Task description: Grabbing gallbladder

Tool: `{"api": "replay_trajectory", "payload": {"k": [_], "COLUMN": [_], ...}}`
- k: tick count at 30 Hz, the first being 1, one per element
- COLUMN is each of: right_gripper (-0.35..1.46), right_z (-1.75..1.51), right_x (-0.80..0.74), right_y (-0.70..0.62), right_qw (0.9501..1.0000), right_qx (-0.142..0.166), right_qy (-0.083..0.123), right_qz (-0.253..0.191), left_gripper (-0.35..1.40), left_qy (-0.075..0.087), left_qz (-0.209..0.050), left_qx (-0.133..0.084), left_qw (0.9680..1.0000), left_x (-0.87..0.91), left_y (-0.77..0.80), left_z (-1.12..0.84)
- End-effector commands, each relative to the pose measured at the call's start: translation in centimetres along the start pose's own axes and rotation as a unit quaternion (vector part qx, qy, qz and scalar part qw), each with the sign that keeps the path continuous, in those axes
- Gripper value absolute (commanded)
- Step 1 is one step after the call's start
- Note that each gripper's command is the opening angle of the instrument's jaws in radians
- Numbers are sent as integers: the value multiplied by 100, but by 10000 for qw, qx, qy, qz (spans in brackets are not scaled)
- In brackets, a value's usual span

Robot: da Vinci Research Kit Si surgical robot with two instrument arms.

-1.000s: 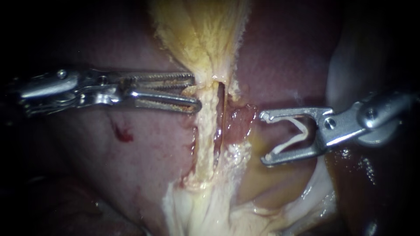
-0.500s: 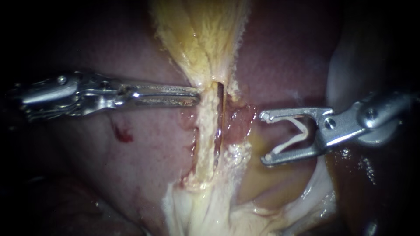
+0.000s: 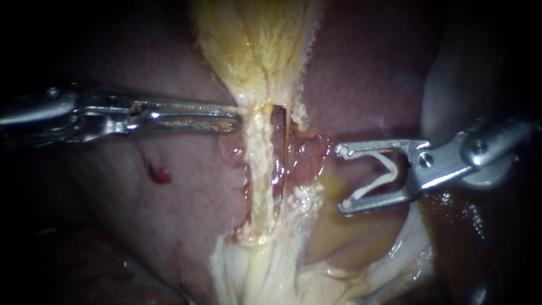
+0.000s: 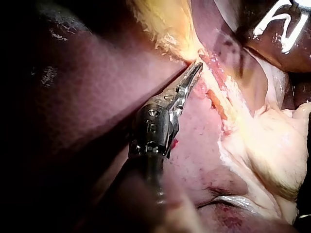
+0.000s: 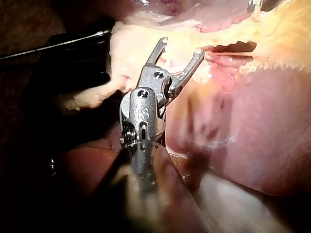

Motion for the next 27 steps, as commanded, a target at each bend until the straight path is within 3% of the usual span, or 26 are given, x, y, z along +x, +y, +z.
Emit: {"api": "replay_trajectory", "payload": {"k": [1, 12, 27], "right_gripper": [47, 46, 46], "right_z": [0, 0, -1], "right_x": [0, 0, -1], "right_y": [0, 0, 1], "right_qw": [10000, 10000, 10000], "right_qx": [-1, 0, 0], "right_qy": [1, 1, 0], "right_qz": [0, 0, 0], "left_gripper": [-35, -35, -35], "left_qy": [-23, -178, -181], "left_qz": [-16, -193, -213], "left_qx": [-28, -158, -213], "left_qw": [10000, 9995, 9994], "left_x": [-4, -26, -26], "left_y": [2, 18, 16], "left_z": [-5, -55, -56]}}
